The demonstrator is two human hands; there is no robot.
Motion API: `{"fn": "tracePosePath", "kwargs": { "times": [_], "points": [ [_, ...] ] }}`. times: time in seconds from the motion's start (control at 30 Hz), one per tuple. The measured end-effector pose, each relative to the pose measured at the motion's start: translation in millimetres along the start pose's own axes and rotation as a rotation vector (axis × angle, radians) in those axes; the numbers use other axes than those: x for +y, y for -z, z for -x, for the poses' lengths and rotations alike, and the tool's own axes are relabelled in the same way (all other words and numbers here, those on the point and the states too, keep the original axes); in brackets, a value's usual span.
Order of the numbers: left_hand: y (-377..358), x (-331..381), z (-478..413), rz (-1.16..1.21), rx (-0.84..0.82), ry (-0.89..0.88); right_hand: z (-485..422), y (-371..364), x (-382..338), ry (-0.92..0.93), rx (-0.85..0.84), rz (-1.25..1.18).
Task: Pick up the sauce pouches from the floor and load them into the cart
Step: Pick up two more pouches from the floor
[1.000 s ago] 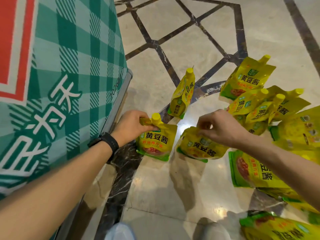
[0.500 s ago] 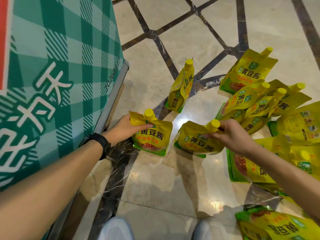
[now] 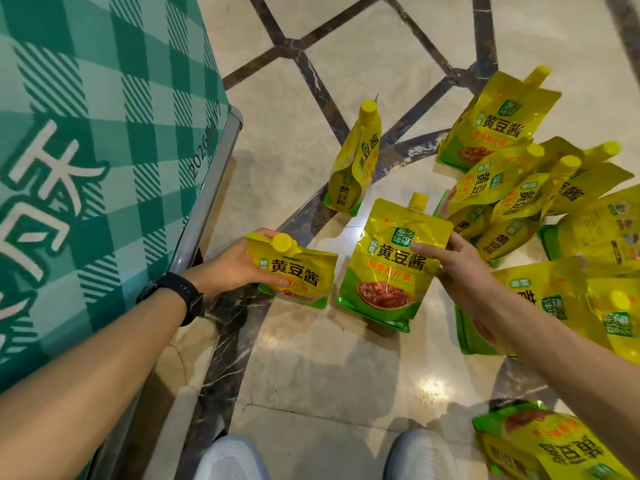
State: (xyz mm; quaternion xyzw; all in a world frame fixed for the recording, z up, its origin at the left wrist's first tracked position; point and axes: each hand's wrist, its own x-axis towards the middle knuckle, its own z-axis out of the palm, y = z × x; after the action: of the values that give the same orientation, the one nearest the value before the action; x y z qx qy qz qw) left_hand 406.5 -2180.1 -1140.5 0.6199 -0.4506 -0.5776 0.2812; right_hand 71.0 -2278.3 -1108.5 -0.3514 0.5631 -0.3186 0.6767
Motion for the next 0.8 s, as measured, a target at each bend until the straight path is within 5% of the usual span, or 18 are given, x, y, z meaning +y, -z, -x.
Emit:
{"fn": "tracePosePath", "kwargs": {
  "times": [0.37,0.57,0.8],
  "points": [
    [-5,-9,-2,0.087,0.22,-0.008,-7,7,9,-0.054,-0.008,0.116],
    [-19,-10,0,0.254,0.181,0.127,-12,5,18,-0.112,-0.061,0.079],
    [-36,-26,-4,0.161,0.177,0.172,-14,7,51,-0.262,0.007,0.087]
  ]
}}
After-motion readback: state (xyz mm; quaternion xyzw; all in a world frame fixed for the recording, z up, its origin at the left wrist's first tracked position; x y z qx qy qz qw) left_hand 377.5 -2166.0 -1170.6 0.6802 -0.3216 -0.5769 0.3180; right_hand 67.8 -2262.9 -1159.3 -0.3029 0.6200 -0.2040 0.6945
